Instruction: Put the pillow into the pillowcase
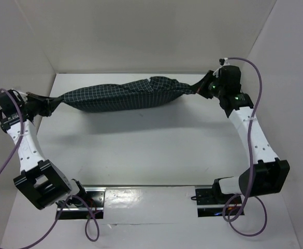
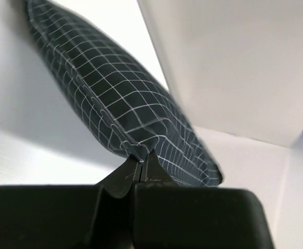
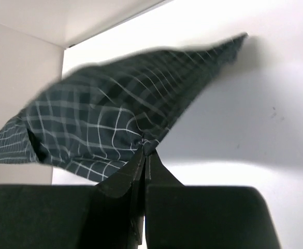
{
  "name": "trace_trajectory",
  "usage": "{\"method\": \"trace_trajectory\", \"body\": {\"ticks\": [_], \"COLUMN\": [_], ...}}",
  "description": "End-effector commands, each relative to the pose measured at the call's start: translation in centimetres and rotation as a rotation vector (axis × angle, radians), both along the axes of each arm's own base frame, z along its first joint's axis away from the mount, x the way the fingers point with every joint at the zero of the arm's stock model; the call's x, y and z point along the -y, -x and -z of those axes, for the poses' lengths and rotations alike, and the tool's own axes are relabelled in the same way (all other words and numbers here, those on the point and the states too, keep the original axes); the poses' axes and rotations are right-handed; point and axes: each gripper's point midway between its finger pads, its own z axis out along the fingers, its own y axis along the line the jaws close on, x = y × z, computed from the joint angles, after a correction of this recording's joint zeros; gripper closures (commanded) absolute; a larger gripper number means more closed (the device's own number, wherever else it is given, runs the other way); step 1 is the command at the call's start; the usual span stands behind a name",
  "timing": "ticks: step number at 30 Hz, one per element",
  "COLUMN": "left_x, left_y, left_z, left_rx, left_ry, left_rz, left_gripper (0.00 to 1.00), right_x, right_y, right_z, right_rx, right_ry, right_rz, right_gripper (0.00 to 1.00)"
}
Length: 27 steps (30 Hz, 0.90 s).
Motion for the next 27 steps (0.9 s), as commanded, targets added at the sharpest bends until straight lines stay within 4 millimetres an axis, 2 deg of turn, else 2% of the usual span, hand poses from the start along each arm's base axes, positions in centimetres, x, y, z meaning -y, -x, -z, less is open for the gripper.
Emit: {"method": "trace_trajectory", "body": {"ticks": [1,3,4,6,7,10,11,12,13,16,17,19,20,21,22,23,24,25,26,27], "left_x": [-3.3,-3.5,-4.1,-3.9,-3.5,-1.7,-0.8,-0.4,0.2,0.4,0.4,-0.2,-0.2,0.5,0.7,0.4,1.9,1.8,2.0,1.9], "left_y": [-0.5,-0.4,-0.1,0.5,0.8,2.1,3.0,3.5,4.1,3.5,3.2,1.1,0.2,-1.2,-2.4,-4.7,-6.2,-7.5,-8.9,-11.2], "left_z": [-4.4,-6.5,-7.3,-10.1,-11.4,-15.0,-16.4,-16.6,-18.2,-17.7,-17.0,-15.1,-14.4,-13.7,-12.5,-9.3,-8.1,-6.6,-6.9,-4.3], "left_rx": [0.109,0.155,0.171,0.229,0.256,0.323,0.352,0.343,0.358,0.326,0.310,0.290,0.283,0.268,0.238,0.163,0.137,0.102,0.115,0.058], "left_ry": [-0.001,-0.021,-0.019,-0.031,-0.050,-0.088,-0.116,-0.120,-0.152,-0.183,-0.179,-0.195,-0.199,-0.203,-0.198,-0.174,-0.174,-0.214,-0.261,-0.277], "left_rz": [-0.127,-0.116,-0.131,-0.108,-0.095,-0.062,-0.059,-0.056,-0.049,-0.062,-0.071,-0.080,-0.081,-0.073,-0.059,-0.034,0.015,0.016,0.027,0.058], "left_gripper": [1.00,1.00,1.00,1.00,1.00,1.00,1.00,1.00,1.00,1.00,1.00,1.00,1.00,1.00,1.00,1.00,1.00,1.00,0.92,0.78], "right_x": [5.9,6.8,7.3,8.2,8.9,9.4,9.5,9.5,9.7,10.1,10.3,10.2,9.7,9.4,9.1,8.7,8.2,8.1,7.8,7.0], "right_y": [1.2,2.2,3.2,4.7,5.5,8.6,9.7,10.5,11.0,11.5,11.2,9.3,8.3,6.4,4.6,3.1,1.6,-1.6,-3.2,-4.9], "right_z": [-3.2,-5.2,-7.9,-9.7,-11.8,-14.1,-14.5,-14.6,-14.4,-13.7,-12.1,-10.6,-8.8,-7.0,-6.9,-6.0,-4.9,-2.5,-1.6,-2.3], "right_rx": [0.041,0.075,0.138,0.156,0.197,0.229,0.240,0.231,0.221,0.200,0.160,0.141,0.109,0.068,0.093,0.083,0.073,0.027,0.015,0.036], "right_ry": [0.093,0.106,0.113,0.144,0.164,0.174,0.172,0.174,0.179,0.191,0.205,0.210,0.208,0.201,0.190,0.177,0.169,0.170,0.168,0.146], "right_rz": [0.218,0.264,0.287,0.323,0.355,0.373,0.374,0.373,0.381,0.398,0.406,0.404,0.378,0.367,0.358,0.344,0.321,0.320,0.311,0.273], "right_gripper": [1.00,1.00,1.00,1.00,1.00,1.00,1.00,1.00,1.00,1.00,1.00,1.00,1.00,1.00,1.00,1.00,1.00,1.00,1.00,0.89]}}
